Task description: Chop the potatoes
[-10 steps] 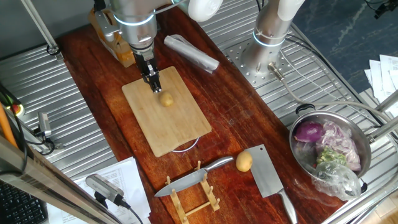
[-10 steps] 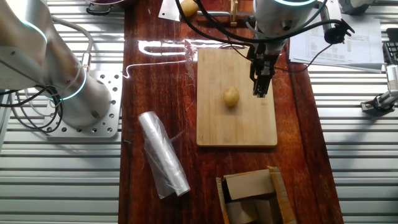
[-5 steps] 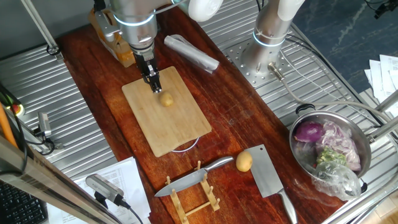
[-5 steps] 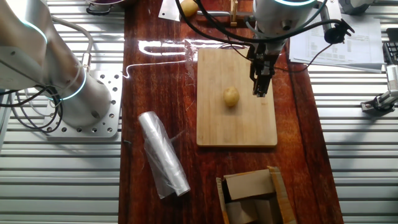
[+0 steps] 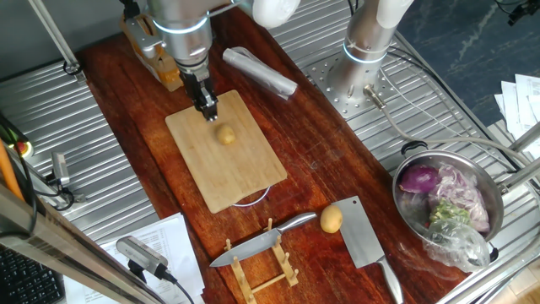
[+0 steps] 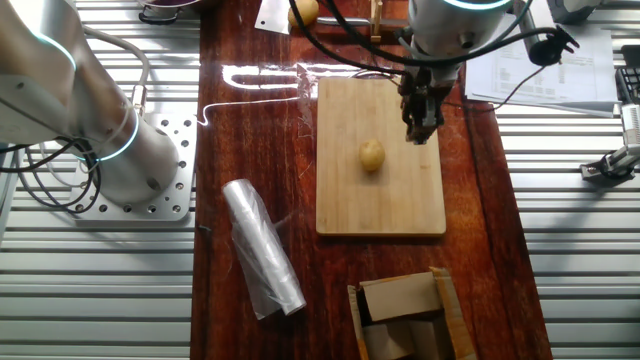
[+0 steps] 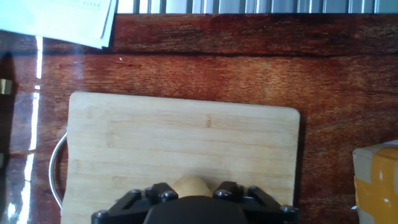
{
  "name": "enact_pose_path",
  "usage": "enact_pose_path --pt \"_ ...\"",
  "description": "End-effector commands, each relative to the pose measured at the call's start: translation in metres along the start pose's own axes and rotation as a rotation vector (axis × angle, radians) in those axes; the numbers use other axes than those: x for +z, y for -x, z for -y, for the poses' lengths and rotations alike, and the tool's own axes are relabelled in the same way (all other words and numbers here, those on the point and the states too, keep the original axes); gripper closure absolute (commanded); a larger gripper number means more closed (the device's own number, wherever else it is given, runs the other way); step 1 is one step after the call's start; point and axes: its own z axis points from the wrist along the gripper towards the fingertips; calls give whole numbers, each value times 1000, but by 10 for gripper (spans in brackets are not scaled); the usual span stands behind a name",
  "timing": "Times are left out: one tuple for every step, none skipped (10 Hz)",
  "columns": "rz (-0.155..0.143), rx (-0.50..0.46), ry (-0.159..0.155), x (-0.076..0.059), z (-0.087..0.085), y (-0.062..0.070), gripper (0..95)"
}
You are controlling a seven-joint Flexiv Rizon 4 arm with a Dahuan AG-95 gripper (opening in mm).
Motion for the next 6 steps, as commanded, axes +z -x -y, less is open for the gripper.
enact_pose_path --pt "-8 -29 18 0 -1 1 950" --pt "-10 -35 18 0 -1 1 950" --pt "-14 -47 18 0 -1 1 950" --pt "-16 -44 19 0 -1 1 950" --pt "-14 -43 27 0 -1 1 950" --pt "-18 -48 16 0 -1 1 950"
